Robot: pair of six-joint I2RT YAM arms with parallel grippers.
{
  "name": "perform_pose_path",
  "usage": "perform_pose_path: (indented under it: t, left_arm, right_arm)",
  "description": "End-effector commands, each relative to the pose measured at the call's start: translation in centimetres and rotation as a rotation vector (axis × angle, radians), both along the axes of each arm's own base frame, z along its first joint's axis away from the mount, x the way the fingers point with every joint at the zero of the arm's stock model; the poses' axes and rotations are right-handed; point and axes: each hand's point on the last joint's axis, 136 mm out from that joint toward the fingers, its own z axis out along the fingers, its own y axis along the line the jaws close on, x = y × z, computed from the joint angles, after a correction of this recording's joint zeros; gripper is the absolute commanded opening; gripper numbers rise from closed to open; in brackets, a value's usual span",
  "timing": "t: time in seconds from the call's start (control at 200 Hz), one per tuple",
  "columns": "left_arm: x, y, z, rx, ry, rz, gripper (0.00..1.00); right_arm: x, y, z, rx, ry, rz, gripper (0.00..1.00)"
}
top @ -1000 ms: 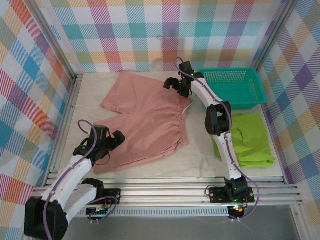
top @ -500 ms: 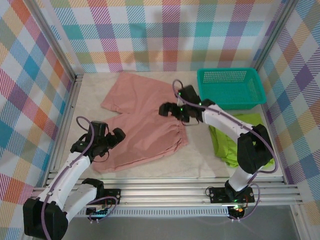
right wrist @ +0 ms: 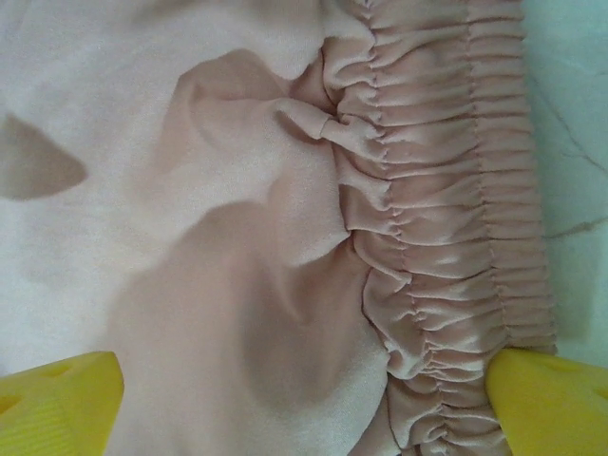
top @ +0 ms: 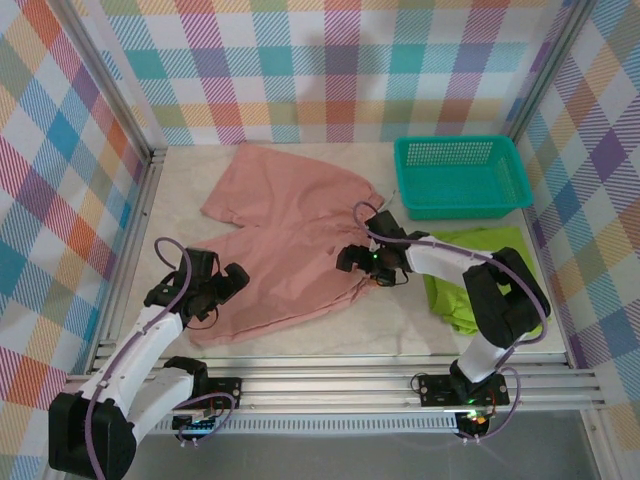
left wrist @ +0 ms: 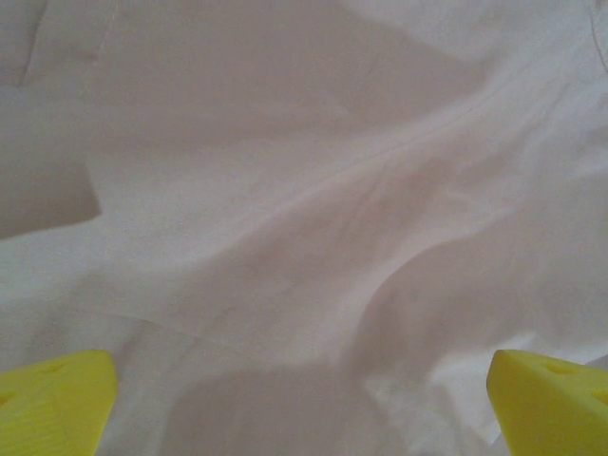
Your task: Fold and stack the shorts
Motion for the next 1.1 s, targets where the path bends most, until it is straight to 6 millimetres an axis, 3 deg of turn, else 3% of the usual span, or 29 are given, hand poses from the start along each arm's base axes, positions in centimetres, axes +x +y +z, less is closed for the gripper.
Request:
perform_pose_path:
  t: [0.0, 0.16, 0.35, 0.445, 0.64, 0.775, 0.955, 1.095]
  left_arm:
    - [-0.6, 0.0, 0.0, 0.008, 0.017, -0.001, 1.0]
    - [-0.8, 0.0, 0.7, 0.01, 0.032, 0.0, 1.0]
    - [-0.7, -0.2, 0.8, 0.001, 0.036, -0.01, 1.0]
    - [-0.4, -1.0, 0.5, -0.037, 0.036, -0.027, 1.0]
    - [-0.5, -1.2, -0.1, -0.05, 0.038, -0.027, 1.0]
    - [-0.6, -1.1, -0.3, -0.046, 0.045, -0.027, 1.0]
    - [-0.6, -1.2, -0.8, -0.05, 0.051, -0.024, 1.0]
    - [-0.5, -1.2, -0.8, -0.051, 0.048, -0.026, 1.0]
  right_arm:
    - [-3.5, -3.2, -1.6, -0.075, 0.088, -0.051, 1.0]
    - [-4.0, -4.1, 1.1, -0.076, 0.045, -0.039, 1.0]
    - [-2.0, 0.6, 7.2, 0.05, -0.102, 0.091, 1.0]
    - [0.2, 2.1, 8.1, 0.045, -0.123, 0.122, 1.0]
    - [8.3, 1.4, 7.4, -0.103, -0.161, 0.086, 0.99]
    - [13.5, 0.5, 5.6, -0.164, -0.144, 0.035, 1.0]
    - [17.2, 1.7, 1.8, -0.221, -0.083, 0.068, 1.0]
    - [19.7, 3.0, 0.3, -0.218, -0.076, 0.07, 1.0]
